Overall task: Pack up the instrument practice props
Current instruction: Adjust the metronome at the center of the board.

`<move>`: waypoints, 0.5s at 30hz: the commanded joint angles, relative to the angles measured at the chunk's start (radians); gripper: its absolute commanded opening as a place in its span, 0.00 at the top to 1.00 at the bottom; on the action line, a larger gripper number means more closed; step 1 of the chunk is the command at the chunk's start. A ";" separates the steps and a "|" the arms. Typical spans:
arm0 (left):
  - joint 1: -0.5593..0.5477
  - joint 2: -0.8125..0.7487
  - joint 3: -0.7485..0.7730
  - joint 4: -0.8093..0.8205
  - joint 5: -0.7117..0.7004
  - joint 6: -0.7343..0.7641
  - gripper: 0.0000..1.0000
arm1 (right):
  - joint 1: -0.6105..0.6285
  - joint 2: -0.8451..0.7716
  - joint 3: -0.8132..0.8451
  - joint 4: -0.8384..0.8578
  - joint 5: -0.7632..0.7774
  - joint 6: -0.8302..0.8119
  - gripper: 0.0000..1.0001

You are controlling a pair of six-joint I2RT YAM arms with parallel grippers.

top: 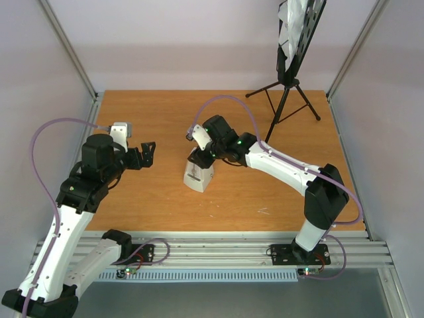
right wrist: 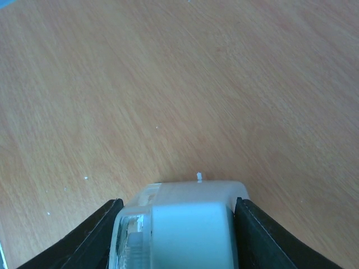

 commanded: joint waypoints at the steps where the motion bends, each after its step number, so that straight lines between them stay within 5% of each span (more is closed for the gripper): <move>1: 0.004 -0.006 -0.011 0.014 0.010 0.015 0.01 | 0.002 -0.028 -0.013 -0.001 0.026 -0.013 0.53; 6: 0.004 -0.007 -0.015 0.017 0.012 0.019 0.01 | 0.002 -0.039 -0.022 0.011 0.019 -0.011 0.48; 12: 0.004 -0.008 -0.022 0.026 0.035 0.027 0.01 | 0.002 -0.088 -0.038 0.029 -0.006 0.002 0.11; 15: 0.004 -0.007 -0.028 0.036 0.059 0.025 0.01 | 0.002 -0.148 -0.066 0.043 -0.016 0.021 0.04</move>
